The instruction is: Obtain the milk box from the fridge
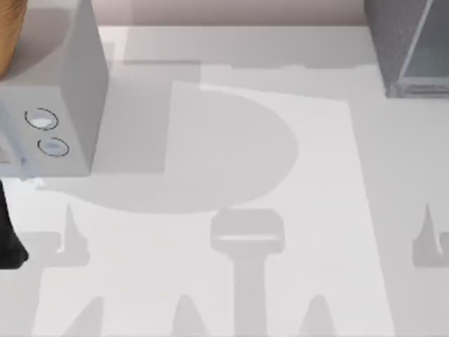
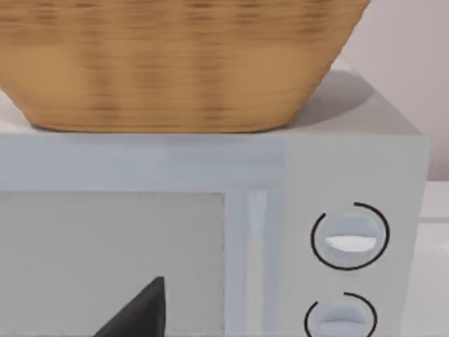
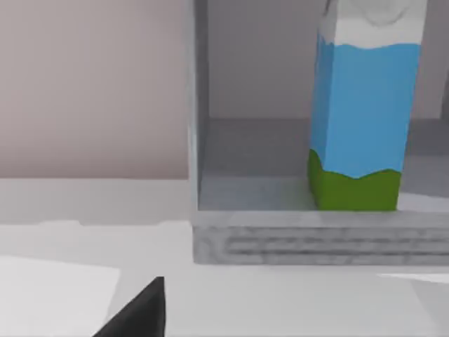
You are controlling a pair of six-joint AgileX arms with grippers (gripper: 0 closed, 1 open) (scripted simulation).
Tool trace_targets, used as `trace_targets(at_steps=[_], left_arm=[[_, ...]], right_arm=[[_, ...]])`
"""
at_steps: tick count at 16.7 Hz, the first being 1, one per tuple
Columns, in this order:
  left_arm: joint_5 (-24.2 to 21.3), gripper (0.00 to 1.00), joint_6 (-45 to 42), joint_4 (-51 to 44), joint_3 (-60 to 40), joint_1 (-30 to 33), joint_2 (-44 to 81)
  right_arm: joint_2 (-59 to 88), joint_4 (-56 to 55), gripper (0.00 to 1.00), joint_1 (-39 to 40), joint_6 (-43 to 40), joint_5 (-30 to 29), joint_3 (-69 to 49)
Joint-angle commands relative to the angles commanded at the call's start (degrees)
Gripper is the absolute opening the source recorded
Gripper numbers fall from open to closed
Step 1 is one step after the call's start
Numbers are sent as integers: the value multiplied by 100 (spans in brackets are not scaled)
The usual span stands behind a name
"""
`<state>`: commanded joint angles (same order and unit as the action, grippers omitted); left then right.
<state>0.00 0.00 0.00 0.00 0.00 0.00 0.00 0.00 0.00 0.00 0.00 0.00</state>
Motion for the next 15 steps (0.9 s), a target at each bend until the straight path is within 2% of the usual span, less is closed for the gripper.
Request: trace_targets(at_steps=[4, 7, 10, 15], left_arm=[[0, 100, 0, 0, 0, 0, 0], [0, 100, 0, 0, 0, 0, 0], [0, 100, 0, 0, 0, 0, 0], [0, 100, 0, 0, 0, 0, 0]], right_arm=[[177, -182, 100, -65, 0, 75, -36], [892, -908, 100, -321, 0, 338, -161], [2139, -2121, 100, -721, 9, 723, -319], [5013, -4606, 100, -1527, 49, 1485, -538]])
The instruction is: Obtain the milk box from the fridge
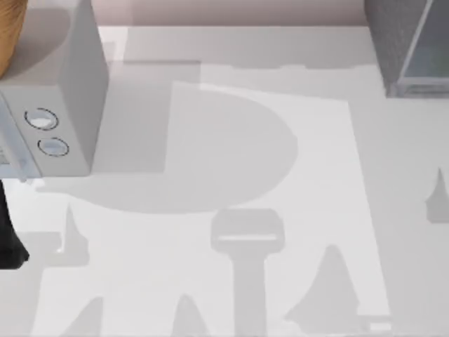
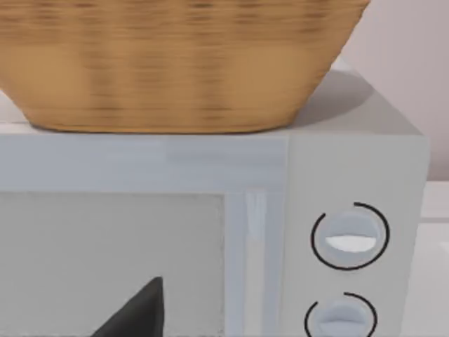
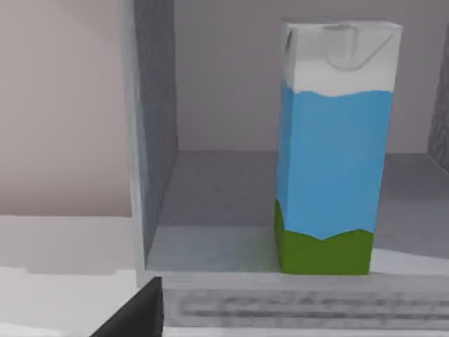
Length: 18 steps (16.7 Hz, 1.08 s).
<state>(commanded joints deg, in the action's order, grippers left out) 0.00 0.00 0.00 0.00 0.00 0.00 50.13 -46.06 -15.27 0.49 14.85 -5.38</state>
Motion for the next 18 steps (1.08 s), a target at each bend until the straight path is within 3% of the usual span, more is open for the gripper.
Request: trace_targets(at_steps=[5, 10, 18], left_arm=[[0, 100, 0, 0, 0, 0, 0], [0, 100, 0, 0, 0, 0, 0], [0, 100, 0, 0, 0, 0, 0]], right_arm=[[2877, -2364, 100, -780, 45, 741, -189], [4735, -4078, 100, -1344, 58, 1281, -409], [5247, -4651, 100, -1505, 53, 1450, -495]])
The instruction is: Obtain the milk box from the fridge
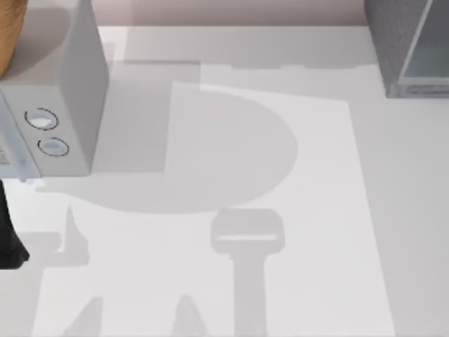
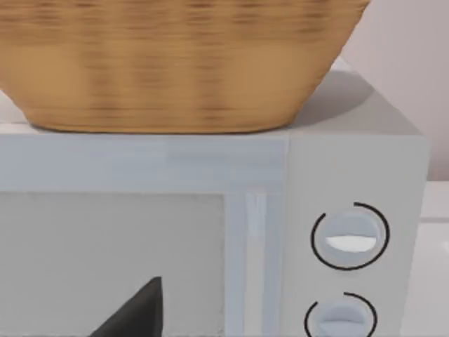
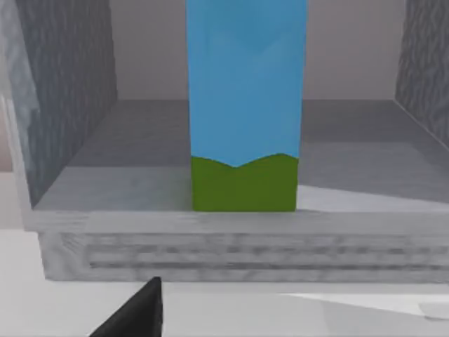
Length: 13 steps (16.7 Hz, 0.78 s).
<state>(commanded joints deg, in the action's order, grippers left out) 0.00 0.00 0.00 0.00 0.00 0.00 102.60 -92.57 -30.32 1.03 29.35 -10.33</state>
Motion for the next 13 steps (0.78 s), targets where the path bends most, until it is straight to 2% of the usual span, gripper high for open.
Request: trace_targets(at_steps=[5, 13], left_arm=[[0, 100, 0, 0, 0, 0, 0], [0, 100, 0, 0, 0, 0, 0]], right_arm=[[361, 323, 100, 313, -13, -308, -663], [1601, 1868, 100, 1476, -22, -1557, -3570]])
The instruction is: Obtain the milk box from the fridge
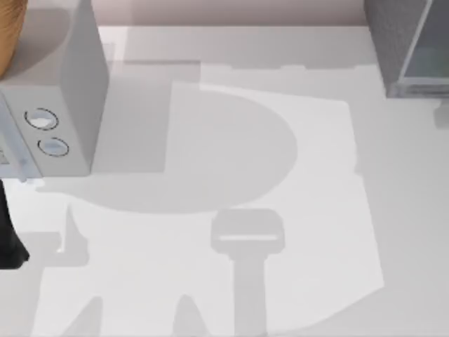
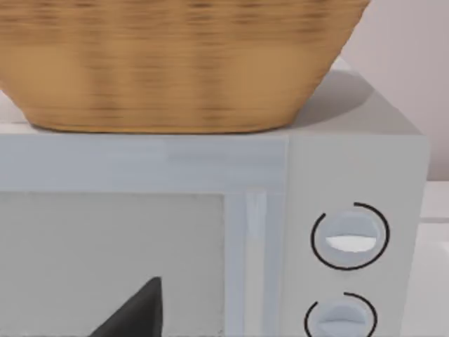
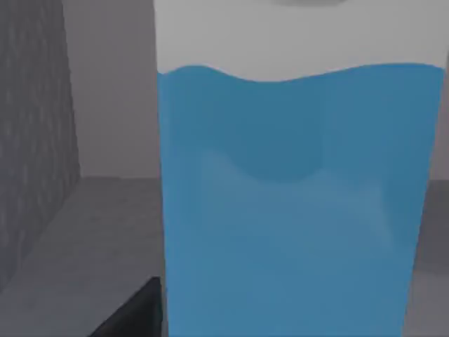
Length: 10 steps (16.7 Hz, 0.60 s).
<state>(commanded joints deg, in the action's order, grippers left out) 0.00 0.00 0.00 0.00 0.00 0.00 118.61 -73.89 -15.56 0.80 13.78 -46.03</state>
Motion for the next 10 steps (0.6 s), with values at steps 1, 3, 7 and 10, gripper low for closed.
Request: trace_targets(at_steps=[1, 3, 7, 10], left_arm=[[0, 100, 0, 0, 0, 0, 0], [0, 100, 0, 0, 0, 0, 0], [0, 100, 0, 0, 0, 0, 0], [0, 100, 0, 0, 0, 0, 0]], right_arm=[[96, 158, 100, 119, -3, -125, -226], [213, 363, 100, 273, -8, -289, -487], [231, 400, 100, 300, -9, -318, -528], [279, 437, 100, 288, -8, -310, -606]])
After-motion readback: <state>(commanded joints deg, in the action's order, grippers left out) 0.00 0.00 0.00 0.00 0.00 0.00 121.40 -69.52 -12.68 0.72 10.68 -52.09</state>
